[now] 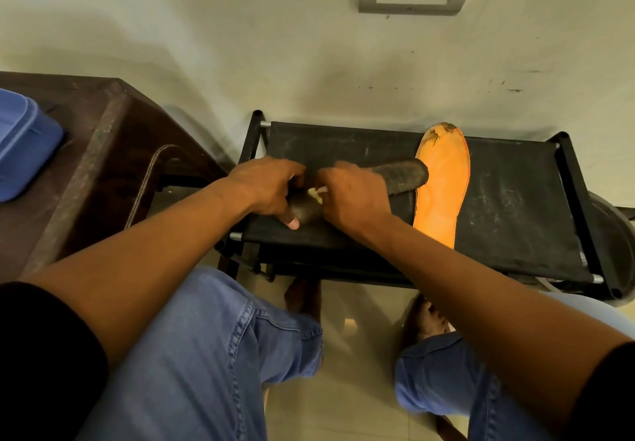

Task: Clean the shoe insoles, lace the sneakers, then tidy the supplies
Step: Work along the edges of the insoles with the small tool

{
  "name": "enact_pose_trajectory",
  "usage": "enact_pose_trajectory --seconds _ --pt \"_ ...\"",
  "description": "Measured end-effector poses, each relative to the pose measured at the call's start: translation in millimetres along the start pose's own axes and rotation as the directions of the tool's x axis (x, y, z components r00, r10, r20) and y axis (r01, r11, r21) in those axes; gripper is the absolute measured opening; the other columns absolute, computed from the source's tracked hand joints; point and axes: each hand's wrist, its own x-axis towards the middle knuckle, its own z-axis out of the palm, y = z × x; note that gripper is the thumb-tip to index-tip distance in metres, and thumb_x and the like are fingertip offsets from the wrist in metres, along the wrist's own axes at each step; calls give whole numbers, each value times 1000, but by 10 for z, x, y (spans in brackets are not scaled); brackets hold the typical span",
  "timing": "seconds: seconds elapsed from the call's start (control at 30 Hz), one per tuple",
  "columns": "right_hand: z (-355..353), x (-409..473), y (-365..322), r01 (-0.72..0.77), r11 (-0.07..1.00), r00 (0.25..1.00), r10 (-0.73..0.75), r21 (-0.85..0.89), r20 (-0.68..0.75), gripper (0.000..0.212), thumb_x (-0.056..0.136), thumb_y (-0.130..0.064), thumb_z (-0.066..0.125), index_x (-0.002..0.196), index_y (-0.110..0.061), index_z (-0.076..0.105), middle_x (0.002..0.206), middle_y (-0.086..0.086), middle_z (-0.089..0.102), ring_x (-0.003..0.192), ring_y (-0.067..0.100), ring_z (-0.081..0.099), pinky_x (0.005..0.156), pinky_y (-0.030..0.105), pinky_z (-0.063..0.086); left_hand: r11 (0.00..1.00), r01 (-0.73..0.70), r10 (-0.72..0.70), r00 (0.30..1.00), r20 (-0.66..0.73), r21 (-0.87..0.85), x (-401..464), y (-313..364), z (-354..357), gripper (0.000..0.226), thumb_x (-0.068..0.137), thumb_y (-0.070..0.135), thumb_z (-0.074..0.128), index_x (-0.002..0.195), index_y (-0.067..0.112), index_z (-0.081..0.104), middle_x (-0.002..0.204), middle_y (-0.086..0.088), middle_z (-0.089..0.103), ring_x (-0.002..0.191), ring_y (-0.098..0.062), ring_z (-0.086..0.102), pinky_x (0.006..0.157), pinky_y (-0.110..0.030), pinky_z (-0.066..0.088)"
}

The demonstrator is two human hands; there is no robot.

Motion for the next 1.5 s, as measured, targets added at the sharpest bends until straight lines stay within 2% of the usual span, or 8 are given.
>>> enact_pose_trajectory --seconds 0.13,0.3,0.4,0.57,0.8,0.97,1.2,1.5 --pt "-15 72 199 -72 997 995 74 34 -63 15 89 -32 68 103 -27 71 102 1 67 91 21 64 71 35 54 995 -29 31 999 20 -92 17 -105 -40 45 78 47 82 116 33 61 90 9 59 86 -14 61 85 -39 55" --pt "17 44 214 -64 996 993 70 62 -90 17 92 -33 62 103 -30 74 100 -1 64 88 21 63 66 33 50 991 -44 22 986 -167 -129 100 -200 -34 14 84 30 81 95 37 75 77 10 65 77 -10 63 74 -33 54" --pt "-10 63 213 -69 994 996 74 81 -54 20 91 -32 64 107 -28 75 105 0 66 94 20 63 70 32 49 995 -42 20 975 -221 -93 139 -188 -19 21 77 35 86 92 40 72 80 16 57 77 -7 56 68 -30 45" --pt "-23 -28 9 51 992 998 -53 115 15 21 91 -31 64 109 -29 75 103 1 68 94 21 64 71 33 50 998 20 -36 951 -309 -52 152 -214 12 39 70 45 89 100 34 67 97 8 55 93 -15 53 77 -34 47" --pt "88 -79 -292 250 965 963 -257 81 80 22 87 -30 68 107 -34 74 102 2 63 91 26 64 69 37 54 992 107 -121 950 -287 -64 147 -208 11 28 73 38 87 85 32 63 101 5 63 102 -21 59 87 -42 54" --pt "-40 18 -91 180 984 981 -179 -6 80 28 84 -28 66 110 -34 73 105 2 63 93 27 64 70 37 52 991 114 -131 950 -283 -75 137 -225 2 39 66 54 89 83 31 62 91 6 63 89 -18 59 71 -33 48" --pt "20 -43 -221 226 968 968 -236 113 88 23 89 -34 65 110 -33 75 103 3 67 93 24 64 73 37 53 986 151 -163 951 -263 -64 140 -176 -16 29 72 40 88 80 30 62 92 6 64 95 -20 61 82 -40 56" --pt "28 22 -133 133 989 991 -135 70 13 20 89 -35 65 107 -31 75 100 3 64 89 24 63 65 33 47 982 170 -183 958 -222 -80 122 -161 -24 28 73 47 87 81 29 67 90 7 65 91 -17 60 76 -34 51"
